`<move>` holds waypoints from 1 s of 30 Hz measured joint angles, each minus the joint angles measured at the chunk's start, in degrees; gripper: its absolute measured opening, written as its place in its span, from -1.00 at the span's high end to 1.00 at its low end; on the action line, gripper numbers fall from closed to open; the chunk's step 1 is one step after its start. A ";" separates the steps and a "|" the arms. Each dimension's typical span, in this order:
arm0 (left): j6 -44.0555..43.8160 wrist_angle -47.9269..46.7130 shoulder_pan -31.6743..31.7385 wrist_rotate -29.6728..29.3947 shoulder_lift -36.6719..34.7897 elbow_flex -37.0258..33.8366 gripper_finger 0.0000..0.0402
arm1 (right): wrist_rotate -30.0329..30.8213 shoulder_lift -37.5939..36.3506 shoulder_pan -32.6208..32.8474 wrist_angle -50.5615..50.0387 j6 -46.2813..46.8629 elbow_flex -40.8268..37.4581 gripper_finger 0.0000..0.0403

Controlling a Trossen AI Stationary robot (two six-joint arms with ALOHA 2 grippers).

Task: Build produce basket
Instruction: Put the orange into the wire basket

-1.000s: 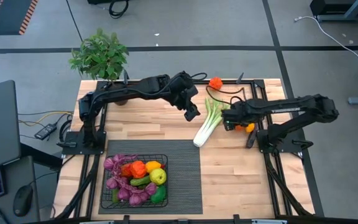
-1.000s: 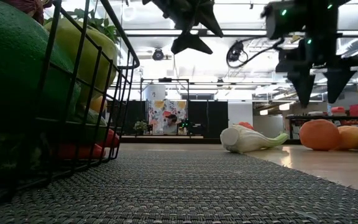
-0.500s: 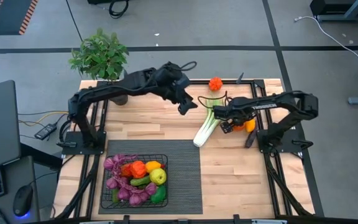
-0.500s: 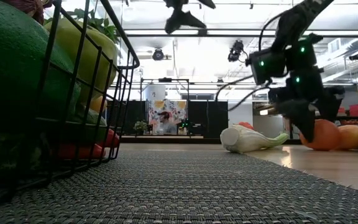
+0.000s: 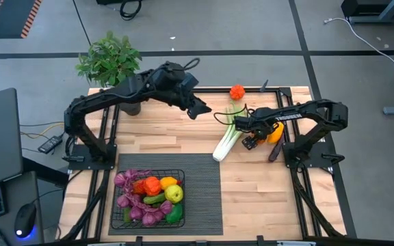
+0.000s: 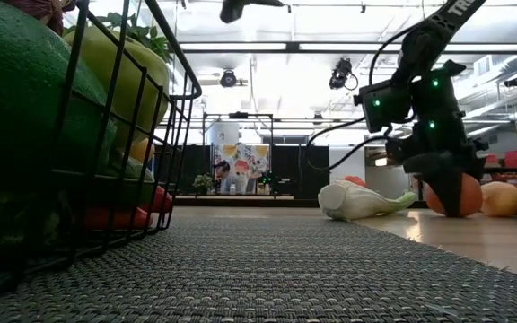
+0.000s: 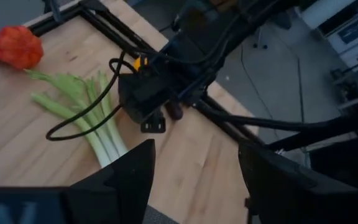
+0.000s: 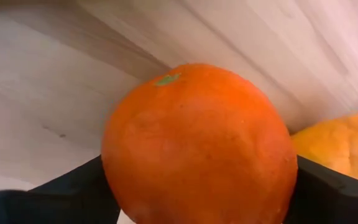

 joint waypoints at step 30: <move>-3.34 -9.00 -13.83 -22.01 -14.34 0.02 0.04 | -7.40 -1.56 24.19 45.07 2.51 20.91 -0.63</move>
